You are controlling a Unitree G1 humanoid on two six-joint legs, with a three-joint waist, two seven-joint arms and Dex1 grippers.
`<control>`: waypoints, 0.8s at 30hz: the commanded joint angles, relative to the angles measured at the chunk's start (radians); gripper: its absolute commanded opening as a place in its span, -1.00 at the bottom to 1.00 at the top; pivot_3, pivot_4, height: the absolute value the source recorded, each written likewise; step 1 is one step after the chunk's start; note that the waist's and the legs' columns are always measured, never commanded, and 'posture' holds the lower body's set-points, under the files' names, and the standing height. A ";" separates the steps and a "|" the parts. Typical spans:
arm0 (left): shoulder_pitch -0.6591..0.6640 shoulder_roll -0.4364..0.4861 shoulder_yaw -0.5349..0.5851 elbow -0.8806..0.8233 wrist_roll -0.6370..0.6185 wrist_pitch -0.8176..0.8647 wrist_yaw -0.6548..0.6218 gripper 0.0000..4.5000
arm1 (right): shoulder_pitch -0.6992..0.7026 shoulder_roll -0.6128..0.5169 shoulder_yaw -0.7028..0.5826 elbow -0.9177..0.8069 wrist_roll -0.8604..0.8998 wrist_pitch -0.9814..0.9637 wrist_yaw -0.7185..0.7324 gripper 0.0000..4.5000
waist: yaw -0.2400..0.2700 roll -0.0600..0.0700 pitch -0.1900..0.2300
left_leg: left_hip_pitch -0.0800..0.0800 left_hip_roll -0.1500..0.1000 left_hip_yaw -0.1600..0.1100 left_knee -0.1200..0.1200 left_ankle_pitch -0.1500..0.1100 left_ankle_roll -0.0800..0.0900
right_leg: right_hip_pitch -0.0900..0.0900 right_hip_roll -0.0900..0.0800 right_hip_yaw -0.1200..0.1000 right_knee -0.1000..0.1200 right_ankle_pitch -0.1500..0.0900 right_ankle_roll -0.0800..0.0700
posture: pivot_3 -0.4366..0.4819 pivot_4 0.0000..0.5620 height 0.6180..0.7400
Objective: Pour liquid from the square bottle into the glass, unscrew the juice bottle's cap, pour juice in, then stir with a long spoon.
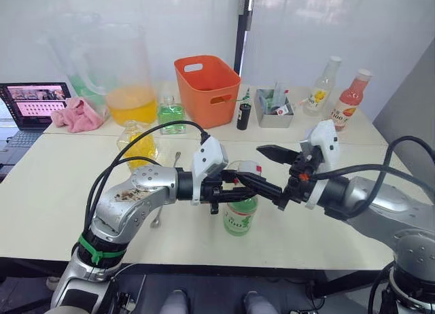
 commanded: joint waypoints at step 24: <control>0.010 0.015 -0.019 -0.001 0.030 0.021 0.017 -0.37 | -0.170 -0.194 0.253 0.228 -0.177 -0.243 0.622 -0.26 | -0.004 0.000 0.000 | 0.000 0.001 0.001 0.000 0.000 0.000 | 0.001 0.000 0.000 -0.007 0.002 0.000 | -0.05 -0.47 1.00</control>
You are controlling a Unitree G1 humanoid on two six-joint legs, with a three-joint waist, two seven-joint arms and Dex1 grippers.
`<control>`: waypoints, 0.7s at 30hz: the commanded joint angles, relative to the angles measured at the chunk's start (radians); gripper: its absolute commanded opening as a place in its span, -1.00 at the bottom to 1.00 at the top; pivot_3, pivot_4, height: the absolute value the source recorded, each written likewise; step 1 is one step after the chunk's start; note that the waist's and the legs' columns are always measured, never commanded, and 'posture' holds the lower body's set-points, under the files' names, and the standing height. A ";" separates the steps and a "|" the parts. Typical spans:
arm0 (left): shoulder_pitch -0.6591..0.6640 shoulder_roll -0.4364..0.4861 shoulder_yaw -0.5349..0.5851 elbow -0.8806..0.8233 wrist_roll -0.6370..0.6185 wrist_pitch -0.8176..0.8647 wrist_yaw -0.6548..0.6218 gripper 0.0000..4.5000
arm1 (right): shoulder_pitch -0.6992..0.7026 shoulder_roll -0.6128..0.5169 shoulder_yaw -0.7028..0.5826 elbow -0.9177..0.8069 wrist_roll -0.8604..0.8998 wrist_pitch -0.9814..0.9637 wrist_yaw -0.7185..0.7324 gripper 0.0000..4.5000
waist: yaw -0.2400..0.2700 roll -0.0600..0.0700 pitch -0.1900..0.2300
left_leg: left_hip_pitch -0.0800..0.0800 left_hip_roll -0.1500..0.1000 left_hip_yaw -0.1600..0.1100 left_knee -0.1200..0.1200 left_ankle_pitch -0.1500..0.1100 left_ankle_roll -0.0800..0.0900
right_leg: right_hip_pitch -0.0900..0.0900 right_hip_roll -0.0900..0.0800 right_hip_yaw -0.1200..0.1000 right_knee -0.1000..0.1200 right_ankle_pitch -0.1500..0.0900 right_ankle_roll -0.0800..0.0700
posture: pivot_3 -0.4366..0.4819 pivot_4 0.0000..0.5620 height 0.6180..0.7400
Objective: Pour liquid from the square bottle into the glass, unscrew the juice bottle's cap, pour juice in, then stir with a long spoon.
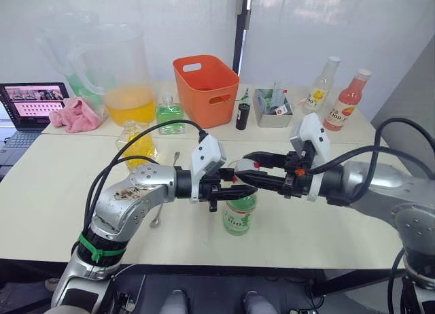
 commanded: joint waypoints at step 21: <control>0.033 0.025 0.005 -0.077 -0.022 0.072 0.063 -0.37 | -0.413 0.076 0.326 0.668 -0.442 -0.496 1.037 -0.26 | -0.009 0.000 0.000 | 0.000 0.000 0.000 0.000 0.000 0.000 | 0.000 0.001 -0.001 0.002 0.002 0.004 | -0.05 -0.47 1.00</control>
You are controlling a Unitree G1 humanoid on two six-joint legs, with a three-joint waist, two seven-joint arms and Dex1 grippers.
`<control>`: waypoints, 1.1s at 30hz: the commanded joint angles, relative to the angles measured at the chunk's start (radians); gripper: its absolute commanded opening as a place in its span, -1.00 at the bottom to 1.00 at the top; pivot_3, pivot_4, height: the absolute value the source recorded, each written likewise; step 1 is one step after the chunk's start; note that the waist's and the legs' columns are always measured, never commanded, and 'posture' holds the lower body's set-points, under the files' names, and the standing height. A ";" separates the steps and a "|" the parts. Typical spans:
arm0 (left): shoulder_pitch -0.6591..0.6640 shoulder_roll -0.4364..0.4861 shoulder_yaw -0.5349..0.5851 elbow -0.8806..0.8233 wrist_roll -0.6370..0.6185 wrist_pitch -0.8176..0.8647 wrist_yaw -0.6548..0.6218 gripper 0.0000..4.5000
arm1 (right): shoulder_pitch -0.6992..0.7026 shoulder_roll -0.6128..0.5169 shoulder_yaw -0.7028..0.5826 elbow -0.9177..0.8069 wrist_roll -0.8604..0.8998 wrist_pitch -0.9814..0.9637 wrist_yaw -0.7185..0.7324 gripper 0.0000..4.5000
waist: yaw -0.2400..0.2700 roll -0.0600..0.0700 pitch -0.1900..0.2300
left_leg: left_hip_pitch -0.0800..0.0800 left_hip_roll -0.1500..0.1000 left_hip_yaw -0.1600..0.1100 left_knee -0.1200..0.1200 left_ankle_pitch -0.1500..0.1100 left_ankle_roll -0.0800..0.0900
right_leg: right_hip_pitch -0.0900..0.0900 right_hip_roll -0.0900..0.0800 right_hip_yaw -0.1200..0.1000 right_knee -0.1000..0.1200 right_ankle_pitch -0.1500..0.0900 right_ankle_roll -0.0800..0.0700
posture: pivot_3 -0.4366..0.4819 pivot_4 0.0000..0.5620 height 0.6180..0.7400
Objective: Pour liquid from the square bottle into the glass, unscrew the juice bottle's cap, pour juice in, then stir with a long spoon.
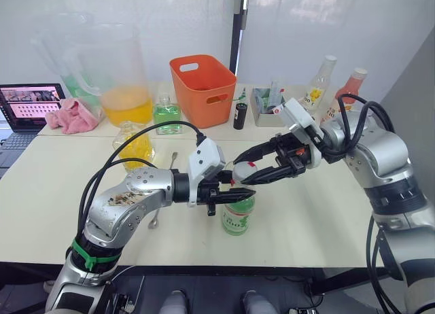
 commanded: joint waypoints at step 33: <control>-0.001 -0.017 -0.039 0.042 -0.034 0.021 0.008 -0.37 | 0.444 -0.073 -0.491 -0.767 0.435 0.543 -1.014 0.98 | 0.008 0.000 0.000 | -0.002 0.000 0.000 0.000 0.000 0.000 | -0.001 0.000 0.001 -0.001 -0.002 -0.002 | -0.05 -0.47 1.00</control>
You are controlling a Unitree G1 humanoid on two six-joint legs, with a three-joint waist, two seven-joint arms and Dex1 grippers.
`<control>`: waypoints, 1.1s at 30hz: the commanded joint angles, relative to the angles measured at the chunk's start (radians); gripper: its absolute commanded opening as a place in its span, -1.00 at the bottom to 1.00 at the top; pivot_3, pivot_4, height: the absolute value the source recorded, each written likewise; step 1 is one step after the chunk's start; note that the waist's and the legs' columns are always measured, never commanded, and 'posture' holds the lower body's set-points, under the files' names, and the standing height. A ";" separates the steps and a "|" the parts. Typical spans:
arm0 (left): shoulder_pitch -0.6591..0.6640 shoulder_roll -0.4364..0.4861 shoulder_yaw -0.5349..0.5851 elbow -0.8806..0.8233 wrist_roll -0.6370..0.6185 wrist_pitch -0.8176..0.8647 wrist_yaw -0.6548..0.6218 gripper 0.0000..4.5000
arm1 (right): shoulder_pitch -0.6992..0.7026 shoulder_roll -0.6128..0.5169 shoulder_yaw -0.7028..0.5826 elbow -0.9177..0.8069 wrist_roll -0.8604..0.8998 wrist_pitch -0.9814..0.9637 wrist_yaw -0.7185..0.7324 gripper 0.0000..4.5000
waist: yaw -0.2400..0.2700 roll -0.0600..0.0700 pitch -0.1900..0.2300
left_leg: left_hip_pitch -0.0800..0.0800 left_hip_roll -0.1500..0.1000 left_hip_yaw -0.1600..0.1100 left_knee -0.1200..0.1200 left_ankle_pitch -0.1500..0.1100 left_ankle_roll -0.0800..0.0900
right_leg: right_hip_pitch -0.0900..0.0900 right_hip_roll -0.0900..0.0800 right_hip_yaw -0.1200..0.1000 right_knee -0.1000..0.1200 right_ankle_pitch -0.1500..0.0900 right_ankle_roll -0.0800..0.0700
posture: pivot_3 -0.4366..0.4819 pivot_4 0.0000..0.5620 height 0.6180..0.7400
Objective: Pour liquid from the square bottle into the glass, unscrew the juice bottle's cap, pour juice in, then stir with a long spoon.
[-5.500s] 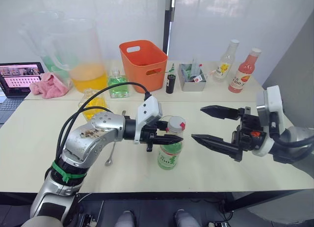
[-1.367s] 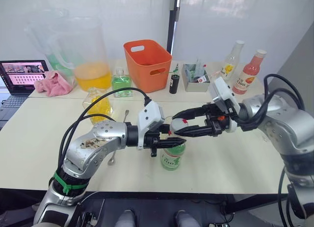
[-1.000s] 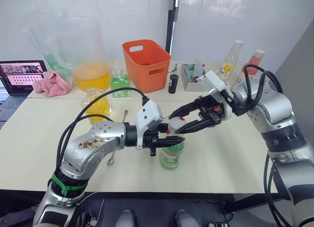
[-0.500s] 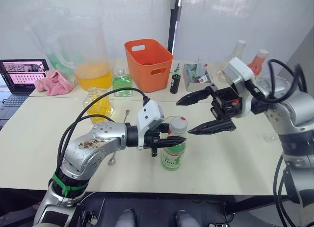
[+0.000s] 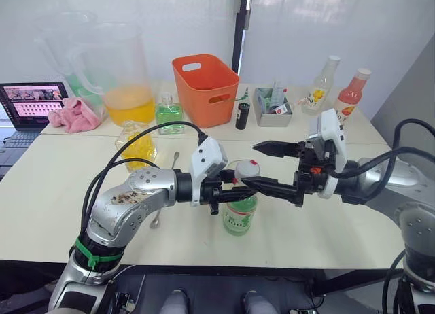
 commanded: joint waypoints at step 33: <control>-0.001 0.010 -0.032 0.007 0.016 0.030 0.001 -0.37 | -0.168 -0.070 0.278 0.220 -0.143 -0.240 0.501 -0.27 | -0.001 0.000 0.000 | 0.000 0.000 0.000 0.001 0.000 0.000 | 0.001 0.000 0.000 -0.001 0.000 0.000 | -0.05 -0.47 1.00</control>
